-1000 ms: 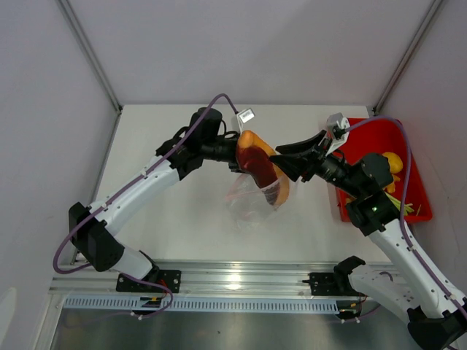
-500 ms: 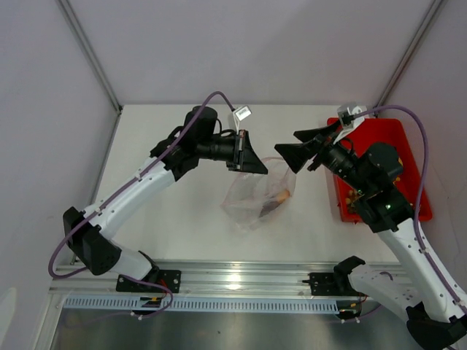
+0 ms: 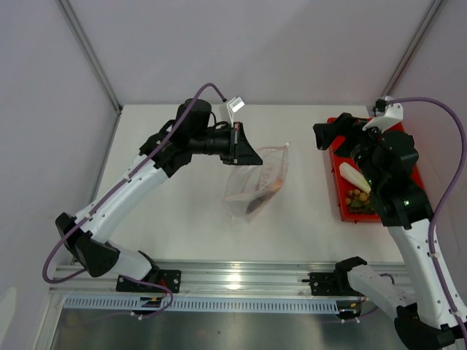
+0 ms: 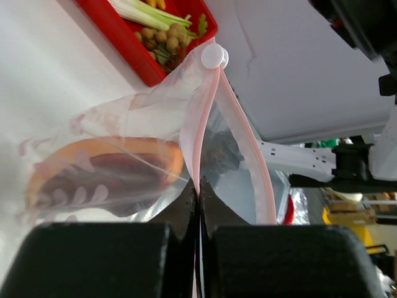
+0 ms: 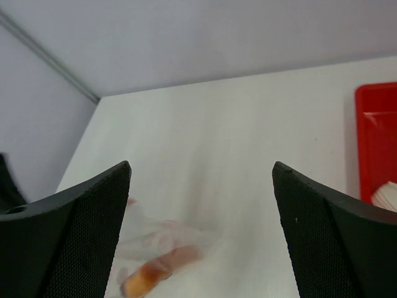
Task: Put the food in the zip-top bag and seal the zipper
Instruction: Place the fake food in the zipper food storage bag.
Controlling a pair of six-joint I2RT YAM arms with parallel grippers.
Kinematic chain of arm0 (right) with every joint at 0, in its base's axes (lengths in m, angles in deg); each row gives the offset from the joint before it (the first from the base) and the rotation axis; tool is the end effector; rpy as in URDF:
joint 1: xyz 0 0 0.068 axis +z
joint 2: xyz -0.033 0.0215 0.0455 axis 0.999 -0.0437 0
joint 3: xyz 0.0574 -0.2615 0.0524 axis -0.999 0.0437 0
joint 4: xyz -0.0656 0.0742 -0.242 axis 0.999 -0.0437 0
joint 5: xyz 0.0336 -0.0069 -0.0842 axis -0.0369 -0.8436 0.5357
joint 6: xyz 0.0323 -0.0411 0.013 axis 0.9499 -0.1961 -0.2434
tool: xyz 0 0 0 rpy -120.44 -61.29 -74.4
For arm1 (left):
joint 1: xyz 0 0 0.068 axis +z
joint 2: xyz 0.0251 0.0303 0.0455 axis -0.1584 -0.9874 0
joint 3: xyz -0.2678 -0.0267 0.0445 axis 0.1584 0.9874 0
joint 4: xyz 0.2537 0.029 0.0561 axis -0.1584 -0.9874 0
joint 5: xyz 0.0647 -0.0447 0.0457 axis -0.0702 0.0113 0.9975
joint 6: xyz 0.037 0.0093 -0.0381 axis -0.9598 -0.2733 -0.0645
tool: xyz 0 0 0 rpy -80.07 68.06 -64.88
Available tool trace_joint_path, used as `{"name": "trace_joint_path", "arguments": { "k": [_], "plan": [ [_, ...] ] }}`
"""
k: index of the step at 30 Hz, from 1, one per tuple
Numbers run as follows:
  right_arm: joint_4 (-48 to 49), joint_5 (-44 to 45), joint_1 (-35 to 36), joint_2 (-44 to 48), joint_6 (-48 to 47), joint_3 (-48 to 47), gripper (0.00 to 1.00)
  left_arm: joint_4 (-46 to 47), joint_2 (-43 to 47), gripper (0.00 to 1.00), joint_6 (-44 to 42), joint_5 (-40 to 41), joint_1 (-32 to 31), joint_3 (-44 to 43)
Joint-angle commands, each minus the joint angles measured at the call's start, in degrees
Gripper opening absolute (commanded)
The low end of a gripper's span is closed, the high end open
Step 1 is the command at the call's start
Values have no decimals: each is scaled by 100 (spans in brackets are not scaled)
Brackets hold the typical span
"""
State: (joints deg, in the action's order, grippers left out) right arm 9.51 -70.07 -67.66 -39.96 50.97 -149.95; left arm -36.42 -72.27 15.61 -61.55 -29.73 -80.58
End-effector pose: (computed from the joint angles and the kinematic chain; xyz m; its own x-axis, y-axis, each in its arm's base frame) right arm 0.1585 0.0551 0.4641 -0.1417 0.3080 -0.9408 -0.2538 0.9073 0.3352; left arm 0.2298 -0.2122 0.4242 -0.7972 0.0430 -0.6022 0.5706 0.3794 -0.7283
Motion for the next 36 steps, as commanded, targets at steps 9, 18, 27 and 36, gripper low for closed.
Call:
{"name": "trace_joint_path", "arguments": {
  "k": [9, 18, 27, 36],
  "plan": [
    [-557, -582, -2246, -1495, 449, 119, 92, -486, 542, 1, -758, 804, 44, -168],
    [-1032, 121, -2581, -3147, -737, -102, 91, -205, 533, 1, -828, 540, 44, 140],
    [-1243, 1288, -2467, -3544, -1282, 214, 91, 120, 384, 1, -785, 215, 88, 404],
    [-971, 1756, -2423, -4114, -1695, 373, 92, 332, 305, 1, -688, -40, 141, 545]
  ]
}}
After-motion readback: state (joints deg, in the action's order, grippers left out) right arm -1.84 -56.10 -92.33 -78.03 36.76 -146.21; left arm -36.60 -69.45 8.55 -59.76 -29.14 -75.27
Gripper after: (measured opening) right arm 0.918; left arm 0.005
